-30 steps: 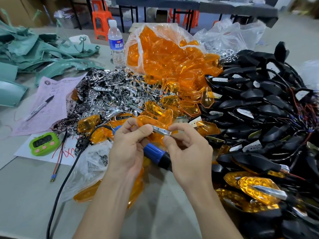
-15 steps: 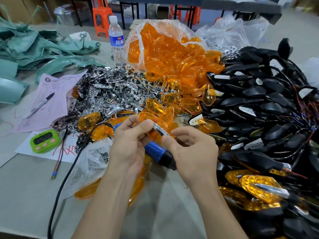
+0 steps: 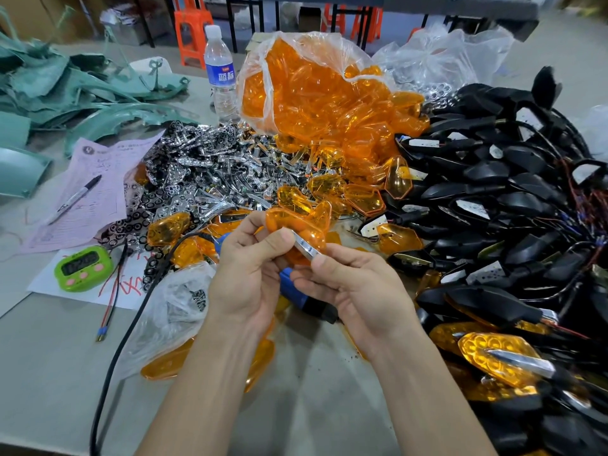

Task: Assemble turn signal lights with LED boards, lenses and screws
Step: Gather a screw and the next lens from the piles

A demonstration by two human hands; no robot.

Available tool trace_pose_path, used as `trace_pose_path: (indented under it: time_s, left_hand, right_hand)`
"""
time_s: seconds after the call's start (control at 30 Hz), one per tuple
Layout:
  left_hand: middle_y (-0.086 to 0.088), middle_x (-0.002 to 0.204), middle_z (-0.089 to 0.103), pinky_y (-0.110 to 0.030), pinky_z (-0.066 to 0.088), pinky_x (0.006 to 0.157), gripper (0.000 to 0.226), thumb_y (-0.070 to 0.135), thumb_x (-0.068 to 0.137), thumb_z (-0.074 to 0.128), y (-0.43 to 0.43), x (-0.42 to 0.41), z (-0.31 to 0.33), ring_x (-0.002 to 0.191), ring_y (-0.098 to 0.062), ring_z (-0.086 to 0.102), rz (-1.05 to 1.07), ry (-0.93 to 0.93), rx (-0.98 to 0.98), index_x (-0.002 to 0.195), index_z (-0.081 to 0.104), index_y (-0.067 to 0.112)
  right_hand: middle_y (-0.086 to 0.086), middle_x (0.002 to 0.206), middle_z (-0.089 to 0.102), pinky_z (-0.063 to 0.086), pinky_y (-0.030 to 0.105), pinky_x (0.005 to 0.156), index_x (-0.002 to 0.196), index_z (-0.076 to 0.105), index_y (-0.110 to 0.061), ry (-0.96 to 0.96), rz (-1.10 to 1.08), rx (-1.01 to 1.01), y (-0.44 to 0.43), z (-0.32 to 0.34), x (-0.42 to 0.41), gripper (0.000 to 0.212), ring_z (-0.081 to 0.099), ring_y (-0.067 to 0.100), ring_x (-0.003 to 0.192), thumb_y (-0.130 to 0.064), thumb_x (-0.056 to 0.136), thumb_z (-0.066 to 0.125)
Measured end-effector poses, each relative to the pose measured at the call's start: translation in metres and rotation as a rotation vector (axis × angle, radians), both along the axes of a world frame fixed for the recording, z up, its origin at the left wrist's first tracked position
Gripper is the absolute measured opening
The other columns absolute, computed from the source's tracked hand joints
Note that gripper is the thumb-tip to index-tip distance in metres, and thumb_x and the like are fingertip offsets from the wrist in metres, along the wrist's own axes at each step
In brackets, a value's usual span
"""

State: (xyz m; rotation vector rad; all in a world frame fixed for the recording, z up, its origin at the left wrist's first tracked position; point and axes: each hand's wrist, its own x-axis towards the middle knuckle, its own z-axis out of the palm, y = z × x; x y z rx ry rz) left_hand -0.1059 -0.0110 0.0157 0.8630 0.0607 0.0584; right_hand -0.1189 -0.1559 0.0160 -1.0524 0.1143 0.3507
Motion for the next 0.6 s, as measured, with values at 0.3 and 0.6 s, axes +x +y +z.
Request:
trace_pose_path:
  time_s: [0.3,0.6]
  left_hand:
    - [-0.011,0.089,0.075,-0.029,0.061,0.068,0.037,0.031,0.071,0.080,0.003,-0.001,-0.004,0.079,-0.017,0.074,0.060,0.135,0.475,0.107,0.075,0.020]
    - [-0.003,0.113,0.078,-0.029,0.059,0.066,0.042,-0.003,0.080,0.081,0.030,-0.021,-0.023,0.099,-0.023,0.076,-0.168,0.202,0.615,0.111,0.062,0.018]
  right_hand:
    - [-0.005,0.086,0.077,0.062,0.034,0.071,0.086,0.082,-0.024,-0.290,-0.116,-0.855,-0.014,-0.007,0.001,0.008,0.070,0.014,0.078,-0.020,0.080,0.083]
    - [-0.022,0.098,0.066,0.042,0.001,0.063,0.106,0.079,-0.038,-0.420,0.110,-1.388,-0.027,0.015,0.007,0.024,0.066,-0.004,0.075,-0.024,0.087,0.077]
